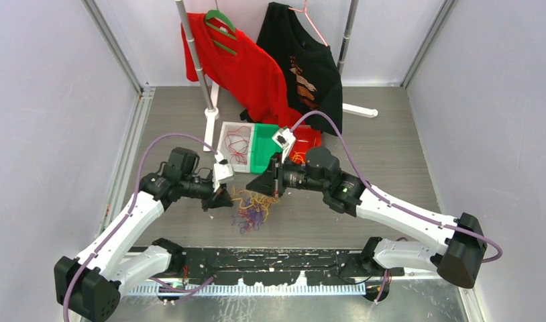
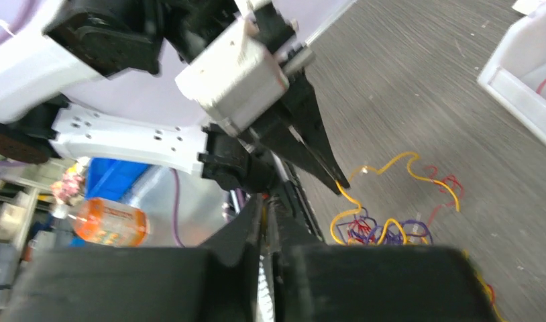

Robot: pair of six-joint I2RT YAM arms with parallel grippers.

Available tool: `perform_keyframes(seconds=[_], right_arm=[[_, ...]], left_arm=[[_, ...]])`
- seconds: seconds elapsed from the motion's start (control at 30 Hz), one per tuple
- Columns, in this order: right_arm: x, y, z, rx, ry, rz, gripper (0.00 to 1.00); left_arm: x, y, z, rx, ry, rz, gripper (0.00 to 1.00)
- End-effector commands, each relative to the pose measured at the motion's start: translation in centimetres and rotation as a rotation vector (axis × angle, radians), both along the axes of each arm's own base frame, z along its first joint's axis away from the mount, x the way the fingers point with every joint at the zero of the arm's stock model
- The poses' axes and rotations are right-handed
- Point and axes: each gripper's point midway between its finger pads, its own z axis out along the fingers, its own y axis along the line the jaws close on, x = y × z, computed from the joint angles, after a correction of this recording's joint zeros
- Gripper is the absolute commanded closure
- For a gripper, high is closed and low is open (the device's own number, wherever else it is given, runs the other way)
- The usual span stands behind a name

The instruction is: Untangle the cables

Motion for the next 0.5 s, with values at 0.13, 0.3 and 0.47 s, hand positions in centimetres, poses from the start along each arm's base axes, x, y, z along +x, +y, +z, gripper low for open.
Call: perform_keyframes(seconds=[0.13,0.3,0.47], right_arm=[[1.7,-2.5,-3.7,-0.137,-0.041,-0.14,0.47],[3.5,-4.8,-4.2,-0.219,-0.123,-0.263,0.33],[4.9,-5.3,-1.3,-0.158,-0.25,-0.331,0.26]], left_arm=[[4.9,-1.6,9.3,-0.132,-0.133,0.185,1.0],[4.7,-2.3,13.5,-0.211,-0.098,0.218,1.0],[4.5,-2.5,16.9,-0.263,-0.119,0.231,1.0]])
